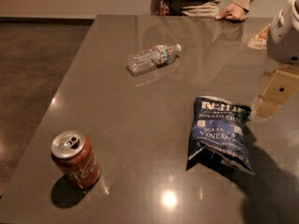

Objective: Move blue chip bag near water bottle

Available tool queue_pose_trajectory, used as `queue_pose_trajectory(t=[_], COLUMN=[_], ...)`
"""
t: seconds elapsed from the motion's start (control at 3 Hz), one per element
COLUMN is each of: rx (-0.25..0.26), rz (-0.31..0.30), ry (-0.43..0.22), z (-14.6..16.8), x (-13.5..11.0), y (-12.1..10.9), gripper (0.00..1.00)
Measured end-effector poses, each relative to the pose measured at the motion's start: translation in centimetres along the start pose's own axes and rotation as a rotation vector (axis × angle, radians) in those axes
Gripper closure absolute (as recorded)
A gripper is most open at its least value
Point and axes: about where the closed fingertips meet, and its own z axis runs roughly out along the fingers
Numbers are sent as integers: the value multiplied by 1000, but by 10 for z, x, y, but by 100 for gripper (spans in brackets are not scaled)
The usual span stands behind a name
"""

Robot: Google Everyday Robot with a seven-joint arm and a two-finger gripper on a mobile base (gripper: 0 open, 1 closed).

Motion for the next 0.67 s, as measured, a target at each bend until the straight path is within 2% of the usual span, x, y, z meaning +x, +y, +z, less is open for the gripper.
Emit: queue_pose_trajectory(t=[0.33,0.67], rx=[0,-18], rz=[0,-29], ry=[0,-30], z=[0,0], x=[0,-5], y=[0,4], gripper=[0,0])
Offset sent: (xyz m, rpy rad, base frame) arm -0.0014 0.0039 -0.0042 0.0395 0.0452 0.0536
